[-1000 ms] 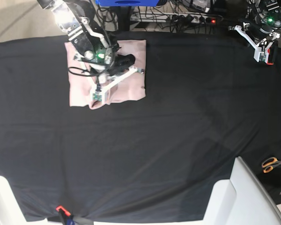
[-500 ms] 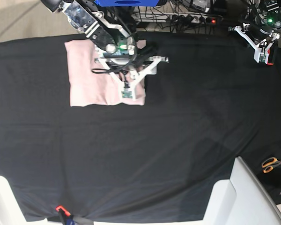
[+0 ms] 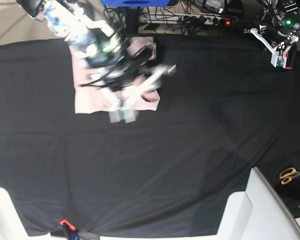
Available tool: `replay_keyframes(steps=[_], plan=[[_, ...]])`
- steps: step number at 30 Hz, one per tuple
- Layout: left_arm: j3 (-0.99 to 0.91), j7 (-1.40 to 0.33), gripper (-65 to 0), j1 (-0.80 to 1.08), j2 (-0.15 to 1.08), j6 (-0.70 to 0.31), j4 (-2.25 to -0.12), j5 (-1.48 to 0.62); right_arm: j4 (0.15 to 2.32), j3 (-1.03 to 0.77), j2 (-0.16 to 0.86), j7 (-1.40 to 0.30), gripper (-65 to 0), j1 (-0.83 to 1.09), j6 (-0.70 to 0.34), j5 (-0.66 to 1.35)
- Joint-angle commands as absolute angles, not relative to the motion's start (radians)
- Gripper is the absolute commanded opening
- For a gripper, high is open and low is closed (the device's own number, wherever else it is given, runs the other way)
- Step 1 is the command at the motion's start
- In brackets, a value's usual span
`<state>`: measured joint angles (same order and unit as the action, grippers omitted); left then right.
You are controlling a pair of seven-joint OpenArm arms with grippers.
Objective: Fold the T-shirt properly
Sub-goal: 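Release the fold and move the left gripper onto the shirt's opposite edge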
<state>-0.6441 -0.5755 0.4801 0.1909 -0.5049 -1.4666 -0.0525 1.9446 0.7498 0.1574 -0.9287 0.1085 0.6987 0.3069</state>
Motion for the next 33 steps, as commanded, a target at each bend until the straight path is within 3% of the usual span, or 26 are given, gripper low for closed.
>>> replay_keyframes(steps=[1,3,4,6,9,14,21,29,31,33], plan=[[-0.65,-0.564,-65.0,0.484,0.208,-0.503,-1.481,-0.053,1.942,0.711,0.153,-0.924,-48.0,0.127,0.698,0.315],[-0.647,-0.564,-65.0,0.484,0.208,-0.503,-1.481,-0.056,1.916,0.654,0.154,-0.924,-62.4,0.153,0.685,0.315],[-0.63,-0.564,-65.0,0.484,0.208,-0.503,-1.481,-0.056,1.902,0.638,0.156,-0.924,-65.0,0.16,0.664,0.315],[-0.578,-0.564,-65.0,0.484,0.209,-0.503,-1.483,-0.054,1.868,0.619,0.156,-0.921,-62.9,0.166,0.611,0.315],[-0.486,-0.568,-65.0,0.484,0.209,-0.503,-1.489,-0.056,1.811,0.621,0.154,-0.874,-65.0,0.165,0.578,0.315],[-0.389,-0.572,-65.0,0.473,0.196,-0.501,-1.5,-0.082,1.788,0.618,0.153,-0.819,-65.0,0.166,0.57,0.315],[-0.323,-0.687,-65.0,0.464,0.214,-0.506,-1.595,-0.36,1.785,0.521,0.157,-0.82,-65.0,0.193,0.568,0.314],[-0.277,-0.7,-13.8,0.44,0.282,-0.673,-1.589,-0.717,1.782,0.407,0.162,-0.82,-65.0,0.225,0.564,0.311],[-0.225,-0.7,-4.9,0.4,0.285,-0.698,-1.537,-0.75,1.782,0.403,0.174,-0.819,-65.0,0.226,0.564,0.311],[-0.166,-0.7,-1.5,0.354,0.28,-0.698,-1.471,-0.759,1.782,0.4,0.18,-0.819,-65.0,0.226,0.564,0.311]])
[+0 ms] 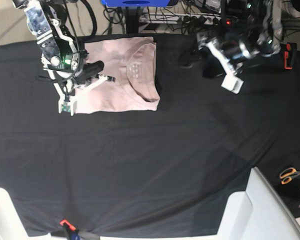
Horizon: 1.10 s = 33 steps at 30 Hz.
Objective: Fold the T-shirt properly
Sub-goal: 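Release the fold and move the left gripper onto the shirt's opposite edge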
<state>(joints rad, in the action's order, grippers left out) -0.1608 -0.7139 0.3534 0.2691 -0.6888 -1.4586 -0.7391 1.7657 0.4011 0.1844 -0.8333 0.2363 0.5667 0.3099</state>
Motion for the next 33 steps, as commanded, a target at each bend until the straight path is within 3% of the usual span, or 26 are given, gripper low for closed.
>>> replay_keyframes(steps=[1,9,24,33], plan=[[-0.145,-0.7,-1.8,0.335,0.277,-0.698,-1.438,-0.76,1.782,0.397,0.182,-0.819,-65.0,0.228,0.564,0.311],[-0.111,-0.7,-1.8,0.254,0.203,-0.698,-1.254,-0.756,1.781,0.395,0.22,-0.817,-65.0,0.246,0.564,0.309],[-0.108,-0.7,-1.8,0.278,0.186,-0.698,-1.334,-0.773,1.738,0.395,0.231,-0.811,-65.0,0.24,0.564,0.309],[0.093,-0.697,-1.8,0.17,0.165,-0.698,-1.231,-0.771,1.736,0.392,0.232,-0.768,-65.0,0.243,0.57,0.309]])
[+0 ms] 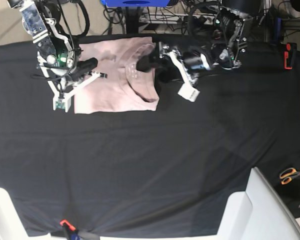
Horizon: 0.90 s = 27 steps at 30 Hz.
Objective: Fold the T-shirt properly
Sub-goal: 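Release the fold and move the left gripper onto the shirt's opposite edge, then grasp the shirt with the left gripper and drag it toward the table center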
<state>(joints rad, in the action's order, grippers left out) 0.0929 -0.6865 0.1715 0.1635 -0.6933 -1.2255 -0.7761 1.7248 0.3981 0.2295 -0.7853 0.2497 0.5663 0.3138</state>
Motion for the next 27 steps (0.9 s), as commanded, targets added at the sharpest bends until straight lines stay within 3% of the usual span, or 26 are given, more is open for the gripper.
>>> replay_keyframes(steps=[1,27], plan=[[0.099,-0.697,-1.8,0.163,0.156,-0.698,-1.224,-0.768,1.736,0.383,0.232,-0.768,-65.0,0.245,0.57,0.309],[0.229,-0.694,-3.0,0.05,0.081,-0.698,-1.049,-0.766,1.742,0.326,0.223,-0.768,-65.0,0.239,0.565,0.312]])
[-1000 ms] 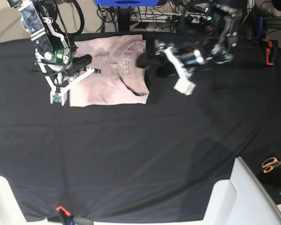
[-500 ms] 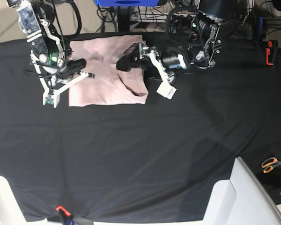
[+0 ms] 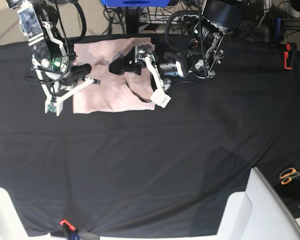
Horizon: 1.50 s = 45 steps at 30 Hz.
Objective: Fold the T-shirt properly
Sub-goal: 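Grasp the shirt with the left gripper and drag it toward the table center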
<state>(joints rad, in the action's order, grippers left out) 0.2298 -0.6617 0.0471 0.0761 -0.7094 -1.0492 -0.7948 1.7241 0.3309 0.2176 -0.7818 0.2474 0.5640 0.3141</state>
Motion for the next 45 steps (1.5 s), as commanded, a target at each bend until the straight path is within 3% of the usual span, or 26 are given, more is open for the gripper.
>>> replay_keyframes(steps=[1,3,8,9,17,25,37,45], plan=[[0.229,-0.694,-5.9,0.05,0.084,-0.698,-1.044,-0.766,1.742,0.326,0.223,-0.768,-65.0,0.239,0.565,0.312],[0.229,-0.694,-16.1,0.05,0.085,-0.698,-1.04,-0.766,1.742,0.326,0.223,-0.768,-65.0,0.239,0.565,0.312],[0.239,-0.694,-59.2,0.022,0.085,-0.698,-0.986,-0.766,1.742,0.326,0.223,-0.768,-65.0,0.239,0.565,0.312],[0.237,-0.694,-65.0,0.018,0.082,-0.698,-0.975,-0.766,1.742,0.326,0.223,-0.768,-65.0,0.239,0.565,0.312],[0.239,-0.704,-65.0,-0.021,0.119,-0.698,-1.046,-0.766,1.744,0.325,0.226,-0.768,-65.0,0.243,0.567,0.312],[0.246,-0.929,-65.0,-0.114,0.183,-0.698,-1.115,-0.73,1.744,0.325,0.223,-0.768,-65.0,0.24,0.57,0.312],[0.811,-0.992,-65.0,-0.449,0.266,-0.698,-1.109,-0.367,1.745,0.325,0.222,-0.768,-65.0,0.24,0.572,0.314],[0.949,-0.984,-65.0,-0.576,0.223,-0.698,-1.109,-0.108,1.745,0.325,0.222,-0.768,-65.0,0.243,0.572,0.315]])
